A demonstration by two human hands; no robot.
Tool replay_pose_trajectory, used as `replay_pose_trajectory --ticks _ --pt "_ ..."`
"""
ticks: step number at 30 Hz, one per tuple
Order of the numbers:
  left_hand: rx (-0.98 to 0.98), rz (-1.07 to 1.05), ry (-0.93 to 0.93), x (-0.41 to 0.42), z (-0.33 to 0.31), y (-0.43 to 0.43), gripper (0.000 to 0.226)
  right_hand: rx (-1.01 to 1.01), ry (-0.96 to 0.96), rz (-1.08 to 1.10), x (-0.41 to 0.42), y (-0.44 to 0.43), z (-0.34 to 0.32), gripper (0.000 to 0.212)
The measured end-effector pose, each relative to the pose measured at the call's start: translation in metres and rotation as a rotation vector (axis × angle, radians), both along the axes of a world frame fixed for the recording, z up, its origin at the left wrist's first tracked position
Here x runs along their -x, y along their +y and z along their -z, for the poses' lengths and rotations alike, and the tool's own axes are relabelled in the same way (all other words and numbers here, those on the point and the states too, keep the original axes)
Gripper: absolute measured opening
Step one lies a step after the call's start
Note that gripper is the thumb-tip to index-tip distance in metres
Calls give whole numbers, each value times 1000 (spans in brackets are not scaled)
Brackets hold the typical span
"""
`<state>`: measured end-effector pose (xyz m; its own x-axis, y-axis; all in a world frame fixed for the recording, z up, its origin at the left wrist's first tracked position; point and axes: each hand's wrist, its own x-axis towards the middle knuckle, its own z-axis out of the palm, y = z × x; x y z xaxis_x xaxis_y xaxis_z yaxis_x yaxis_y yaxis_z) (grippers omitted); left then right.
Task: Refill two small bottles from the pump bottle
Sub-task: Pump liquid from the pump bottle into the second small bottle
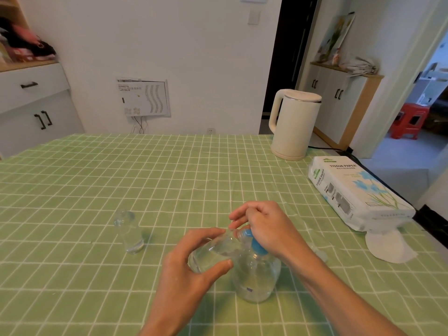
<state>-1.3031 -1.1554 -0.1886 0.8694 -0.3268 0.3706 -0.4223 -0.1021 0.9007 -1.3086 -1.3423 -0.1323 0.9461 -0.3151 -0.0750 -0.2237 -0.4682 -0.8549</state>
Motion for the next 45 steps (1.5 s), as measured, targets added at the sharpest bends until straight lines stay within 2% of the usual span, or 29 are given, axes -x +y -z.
replay_pose_trajectory --ticks 14,21,31,45 --pt "-9 11 -11 -1 -2 3 49 1 17 -9 -2 -4 -3 40" --pt "-9 7 5 -1 1 2 55 6 59 -28 -2 -2 1 42" --pt "-4 1 -10 -3 1 4 52 6 52 17 -4 -8 -8 34" --pt "20 22 3 -3 2 2 50 44 78 24 -1 0 0 39"
